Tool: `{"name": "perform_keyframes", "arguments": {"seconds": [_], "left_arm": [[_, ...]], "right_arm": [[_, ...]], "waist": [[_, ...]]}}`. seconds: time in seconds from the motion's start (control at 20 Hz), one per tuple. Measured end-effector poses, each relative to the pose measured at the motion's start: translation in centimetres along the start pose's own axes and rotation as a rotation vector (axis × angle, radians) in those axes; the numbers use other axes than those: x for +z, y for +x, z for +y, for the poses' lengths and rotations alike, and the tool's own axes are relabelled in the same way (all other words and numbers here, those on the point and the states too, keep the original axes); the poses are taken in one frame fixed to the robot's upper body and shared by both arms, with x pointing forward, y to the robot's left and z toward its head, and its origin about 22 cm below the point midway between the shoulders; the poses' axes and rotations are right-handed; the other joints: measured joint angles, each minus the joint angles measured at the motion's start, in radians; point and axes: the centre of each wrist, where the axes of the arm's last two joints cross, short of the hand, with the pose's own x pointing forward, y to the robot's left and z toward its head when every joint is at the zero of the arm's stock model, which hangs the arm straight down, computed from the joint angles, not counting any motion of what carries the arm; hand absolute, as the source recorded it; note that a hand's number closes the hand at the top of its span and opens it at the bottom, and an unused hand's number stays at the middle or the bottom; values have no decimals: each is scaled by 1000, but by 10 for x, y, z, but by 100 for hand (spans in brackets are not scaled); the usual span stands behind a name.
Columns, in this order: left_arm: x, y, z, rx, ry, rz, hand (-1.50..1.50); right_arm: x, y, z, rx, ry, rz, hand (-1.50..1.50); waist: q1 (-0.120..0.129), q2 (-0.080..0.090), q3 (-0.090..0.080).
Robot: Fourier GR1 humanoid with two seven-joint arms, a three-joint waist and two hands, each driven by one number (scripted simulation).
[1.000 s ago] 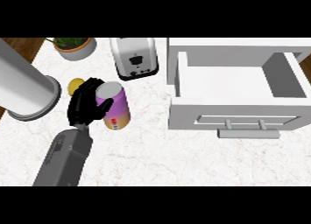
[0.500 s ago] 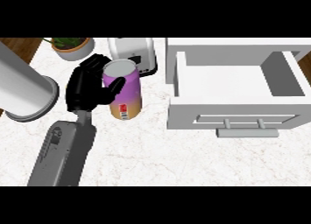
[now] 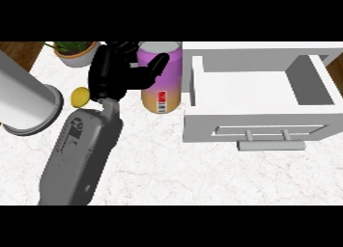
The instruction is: Pick up the can, place it into the drawer and close the drawer
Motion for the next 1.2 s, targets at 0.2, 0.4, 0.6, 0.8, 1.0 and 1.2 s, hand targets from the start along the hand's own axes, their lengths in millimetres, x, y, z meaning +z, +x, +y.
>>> {"name": "perform_keyframes", "arguments": {"seconds": [0.2, 0.4, 0.6, 0.8, 1.0, 1.2], "left_arm": [[-10, 12, -20, -9, -8, 2, 150], [-26, 22, -43, -21, -12, -2, 150], [-42, 29, -60, -25, -13, -1, 150], [-47, 30, -79, -38, -21, -6, 150], [-58, 33, -98, -51, -15, -4, 150], [-67, 35, -110, -59, -19, 10, 150]], "right_arm": [[-4, -2, 2, -6, 0, 4, -150], [-5, 2, 4, -9, 9, -3, -150], [-9, -1, 3, -10, 10, -1, -150], [-10, -3, 5, -15, 9, -3, -150], [-11, -1, 10, -15, 20, -4, -150], [-10, -2, 10, -17, 23, -11, -150]], "waist": [[0, 1, 0], [-5, 2, 0], [-9, 3, 0], [-12, 3, 0], [-21, 5, 0], [-26, 6, 0]]}}
